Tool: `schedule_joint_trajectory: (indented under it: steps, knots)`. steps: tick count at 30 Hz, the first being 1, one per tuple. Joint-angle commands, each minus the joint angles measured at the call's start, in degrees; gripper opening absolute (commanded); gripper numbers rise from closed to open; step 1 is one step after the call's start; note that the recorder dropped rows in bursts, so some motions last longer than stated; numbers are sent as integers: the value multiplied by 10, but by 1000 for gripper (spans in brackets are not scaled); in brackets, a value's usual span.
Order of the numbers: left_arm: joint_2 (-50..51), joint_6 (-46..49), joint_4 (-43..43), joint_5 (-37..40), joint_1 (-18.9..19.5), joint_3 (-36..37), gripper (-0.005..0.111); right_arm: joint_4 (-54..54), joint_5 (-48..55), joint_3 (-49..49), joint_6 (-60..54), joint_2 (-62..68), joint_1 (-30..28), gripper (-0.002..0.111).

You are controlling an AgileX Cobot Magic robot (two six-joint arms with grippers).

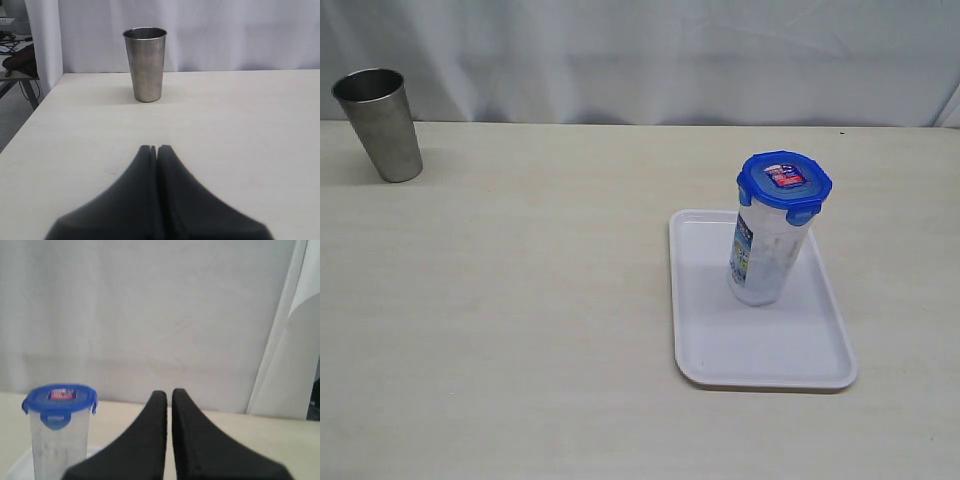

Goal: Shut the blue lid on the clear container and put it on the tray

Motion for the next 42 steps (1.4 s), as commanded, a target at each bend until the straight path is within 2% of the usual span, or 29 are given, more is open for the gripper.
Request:
schedule_joint_trajectory:
  steps: [1, 7, 42]
  knots:
    - [-1, 1, -2, -1, -1, 2, 0, 5, 93, 2, -8, -3, -3, 4]
    - [-1, 1, -2, -1, -1, 2, 0, 5, 193, 2, -8, -3, -3, 4]
    - [-1, 1, -2, -1, -1, 2, 0, 2, 205, 2, 7, -3, 6, 4]
